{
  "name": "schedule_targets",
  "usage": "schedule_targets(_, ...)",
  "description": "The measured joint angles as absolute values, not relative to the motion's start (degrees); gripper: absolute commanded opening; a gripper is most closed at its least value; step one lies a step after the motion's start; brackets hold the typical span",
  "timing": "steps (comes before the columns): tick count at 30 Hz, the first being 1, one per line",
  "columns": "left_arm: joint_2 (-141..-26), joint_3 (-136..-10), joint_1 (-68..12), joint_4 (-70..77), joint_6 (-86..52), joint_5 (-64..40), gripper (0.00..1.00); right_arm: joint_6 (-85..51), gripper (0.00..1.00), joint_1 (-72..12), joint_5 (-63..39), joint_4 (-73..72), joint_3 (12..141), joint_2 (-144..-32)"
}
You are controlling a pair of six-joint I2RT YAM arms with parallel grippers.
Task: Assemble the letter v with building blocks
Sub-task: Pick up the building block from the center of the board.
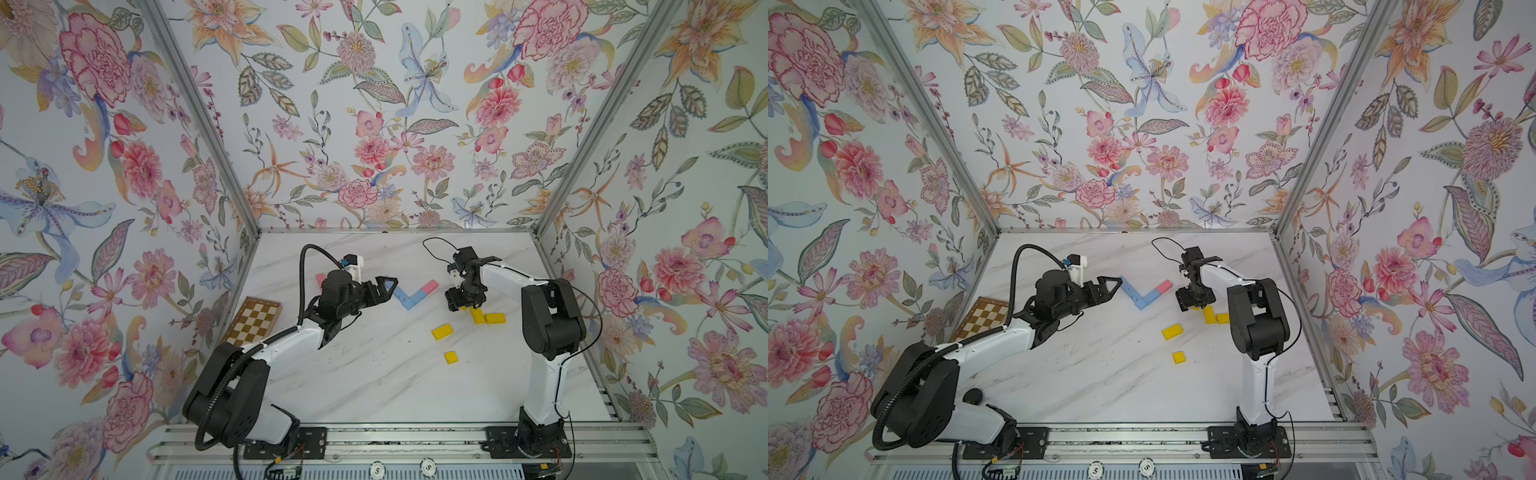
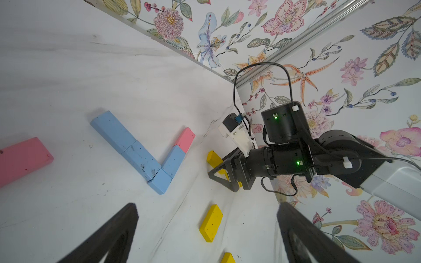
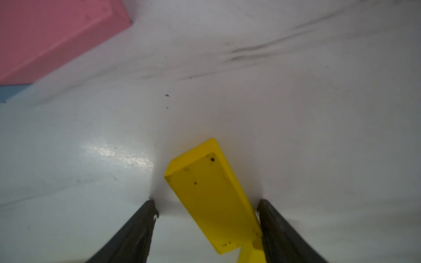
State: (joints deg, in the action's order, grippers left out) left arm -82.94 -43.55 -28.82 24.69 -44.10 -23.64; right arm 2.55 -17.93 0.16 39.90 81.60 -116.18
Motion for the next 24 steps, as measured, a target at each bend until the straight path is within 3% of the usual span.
schedule_targets(4,-83.2,-44.2,-29.4,24.5,-44.1,-23.6,0.99,2.5,0.72,-17.7,-0.6,39.2,81.1,-115.8)
schedule_targets(10,-83.6,-44.9,-30.1,24.5,-44.5,-23.6,0.99,1.3,0.57,-17.1,0.4,38.8,81.1,-115.8)
schedule_targets(14,-83.6,-44.9,-30.4,24.6,-44.6,-23.6,0.99,0.3,0.42,-16.2,1.7,38.7,81.1,-115.8)
schedule_targets(19,-84.7,-44.9,-31.2,25.2,-45.4,-23.6,0.99,0.3,0.32,-14.7,2.1,38.9,83.8,-116.6)
schedule_targets(24,-85.9,-45.0,-32.2,25.2,-45.6,-23.6,0.99,1.9,0.29,-14.6,3.3,38.4,88.9,-119.9)
